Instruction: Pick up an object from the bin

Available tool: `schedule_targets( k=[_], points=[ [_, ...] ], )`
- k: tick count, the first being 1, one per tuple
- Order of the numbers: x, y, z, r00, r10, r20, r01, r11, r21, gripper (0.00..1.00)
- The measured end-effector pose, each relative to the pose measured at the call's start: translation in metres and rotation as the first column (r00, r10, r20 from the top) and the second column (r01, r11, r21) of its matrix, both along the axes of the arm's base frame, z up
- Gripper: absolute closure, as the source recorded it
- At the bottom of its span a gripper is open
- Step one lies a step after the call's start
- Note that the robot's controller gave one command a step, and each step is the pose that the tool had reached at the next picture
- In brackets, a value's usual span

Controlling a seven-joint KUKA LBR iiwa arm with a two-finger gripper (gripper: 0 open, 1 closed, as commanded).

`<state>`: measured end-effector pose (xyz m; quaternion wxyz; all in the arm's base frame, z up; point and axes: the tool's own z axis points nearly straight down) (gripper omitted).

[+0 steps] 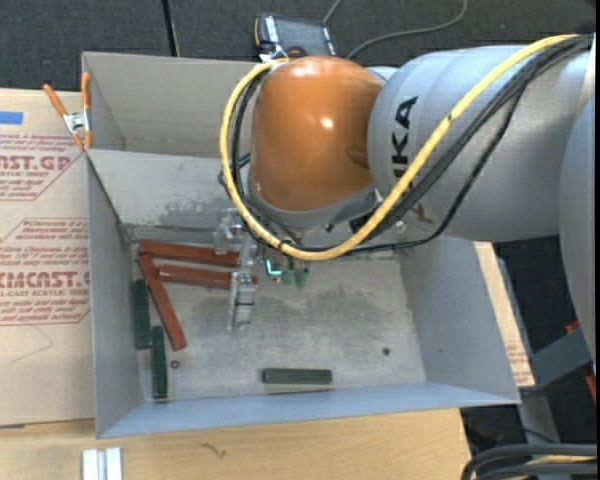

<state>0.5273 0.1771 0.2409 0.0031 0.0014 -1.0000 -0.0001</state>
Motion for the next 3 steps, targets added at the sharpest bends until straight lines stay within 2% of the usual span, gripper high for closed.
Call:
schedule_targets(
  k=[1,2,3],
  points=[
    [0.053,-0.016,-0.174,0.999,-0.048,0.012,0.048,0.999,0.003,0.00],
    [0.047,0.020,-0.139,0.995,-0.099,0.009,0.099,0.995,0.004,0.00],
    [0.064,0.002,-0.138,0.980,-0.199,0.008,0.199,0.980,0.001,0.00]
  ],
)
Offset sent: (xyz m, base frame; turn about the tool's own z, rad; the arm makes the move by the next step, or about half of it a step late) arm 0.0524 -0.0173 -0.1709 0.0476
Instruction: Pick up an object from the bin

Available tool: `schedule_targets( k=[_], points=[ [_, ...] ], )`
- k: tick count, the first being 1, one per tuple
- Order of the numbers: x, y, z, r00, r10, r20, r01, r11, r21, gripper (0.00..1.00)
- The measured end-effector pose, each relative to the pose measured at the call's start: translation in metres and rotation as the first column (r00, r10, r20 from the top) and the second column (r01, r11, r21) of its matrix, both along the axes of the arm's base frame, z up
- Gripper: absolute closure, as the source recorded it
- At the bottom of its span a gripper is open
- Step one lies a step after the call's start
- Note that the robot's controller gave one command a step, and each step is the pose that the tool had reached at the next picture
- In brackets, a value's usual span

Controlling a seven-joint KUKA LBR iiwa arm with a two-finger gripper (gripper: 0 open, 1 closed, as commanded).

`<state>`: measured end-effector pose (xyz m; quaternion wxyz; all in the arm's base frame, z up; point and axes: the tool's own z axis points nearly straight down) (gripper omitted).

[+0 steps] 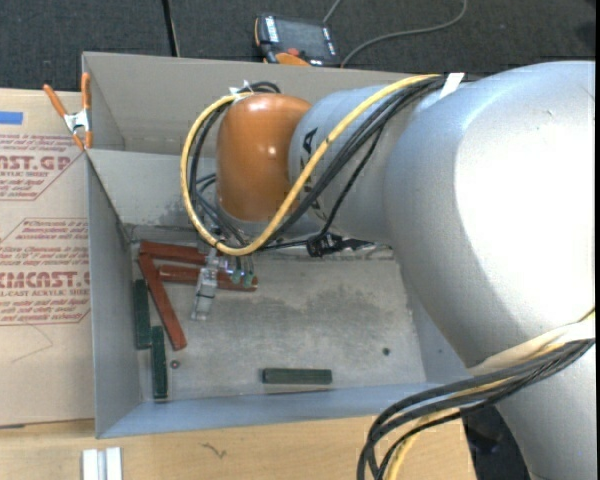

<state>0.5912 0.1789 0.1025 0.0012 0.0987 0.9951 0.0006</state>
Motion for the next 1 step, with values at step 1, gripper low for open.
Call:
schedule_targets(
  k=[1],
  points=[
    [0.0015,-0.0109,-0.0327,0.996,-0.094,0.001,0.094,0.996,0.001,0.00]
  ],
)
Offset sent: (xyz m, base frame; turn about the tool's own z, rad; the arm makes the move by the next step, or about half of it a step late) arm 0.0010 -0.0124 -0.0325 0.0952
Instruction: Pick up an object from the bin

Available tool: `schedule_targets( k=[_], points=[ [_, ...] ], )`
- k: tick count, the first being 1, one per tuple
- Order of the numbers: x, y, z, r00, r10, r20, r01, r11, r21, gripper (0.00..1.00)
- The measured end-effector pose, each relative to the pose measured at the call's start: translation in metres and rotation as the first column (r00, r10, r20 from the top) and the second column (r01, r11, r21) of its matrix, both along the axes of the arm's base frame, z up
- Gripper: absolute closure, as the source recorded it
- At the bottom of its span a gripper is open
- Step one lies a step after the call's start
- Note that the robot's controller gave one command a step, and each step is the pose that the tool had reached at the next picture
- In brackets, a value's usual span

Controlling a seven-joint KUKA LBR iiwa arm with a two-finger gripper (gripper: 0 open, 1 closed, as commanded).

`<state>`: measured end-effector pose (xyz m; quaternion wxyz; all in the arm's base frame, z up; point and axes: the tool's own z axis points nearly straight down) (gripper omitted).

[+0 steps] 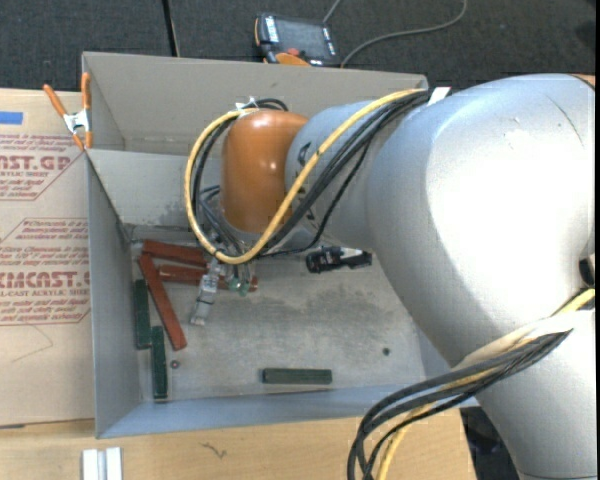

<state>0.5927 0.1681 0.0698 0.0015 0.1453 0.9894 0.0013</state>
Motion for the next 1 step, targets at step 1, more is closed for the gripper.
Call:
schedule_targets(
  k=[1],
  points=[
    [0.0006,0.0015,0.0007,1.000,0.002,0.000,-0.002,1.000,0.000,0.00]
  ],
)
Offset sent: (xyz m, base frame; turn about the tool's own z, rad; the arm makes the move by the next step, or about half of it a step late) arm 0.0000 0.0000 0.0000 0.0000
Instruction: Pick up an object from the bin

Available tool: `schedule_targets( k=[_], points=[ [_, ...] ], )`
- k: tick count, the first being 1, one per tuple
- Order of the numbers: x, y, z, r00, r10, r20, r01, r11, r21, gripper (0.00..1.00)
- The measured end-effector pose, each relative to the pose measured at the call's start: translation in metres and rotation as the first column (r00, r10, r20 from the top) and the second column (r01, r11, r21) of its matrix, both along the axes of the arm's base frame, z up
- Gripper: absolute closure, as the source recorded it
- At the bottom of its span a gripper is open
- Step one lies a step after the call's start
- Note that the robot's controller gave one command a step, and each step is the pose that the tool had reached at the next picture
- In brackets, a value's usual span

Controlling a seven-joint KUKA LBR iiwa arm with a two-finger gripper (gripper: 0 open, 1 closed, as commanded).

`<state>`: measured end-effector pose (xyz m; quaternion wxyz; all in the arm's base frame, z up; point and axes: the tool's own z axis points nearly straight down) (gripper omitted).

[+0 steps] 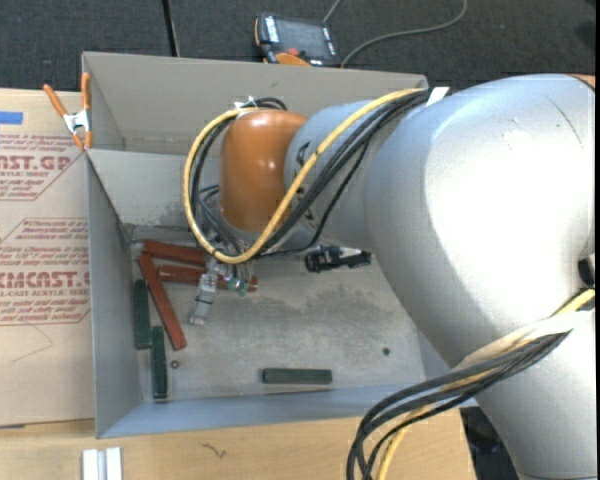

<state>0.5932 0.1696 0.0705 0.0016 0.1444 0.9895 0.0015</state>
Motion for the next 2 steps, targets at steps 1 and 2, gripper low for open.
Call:
schedule_targets(
  k=[1,2],
  points=[
    [0.001,0.000,0.001,1.000,-0.001,0.004,0.001,1.000,0.001,1.00],
    [0.003,0.001,0.084,1.000,0.000,0.005,0.000,1.000,0.001,1.00]
  ],
)
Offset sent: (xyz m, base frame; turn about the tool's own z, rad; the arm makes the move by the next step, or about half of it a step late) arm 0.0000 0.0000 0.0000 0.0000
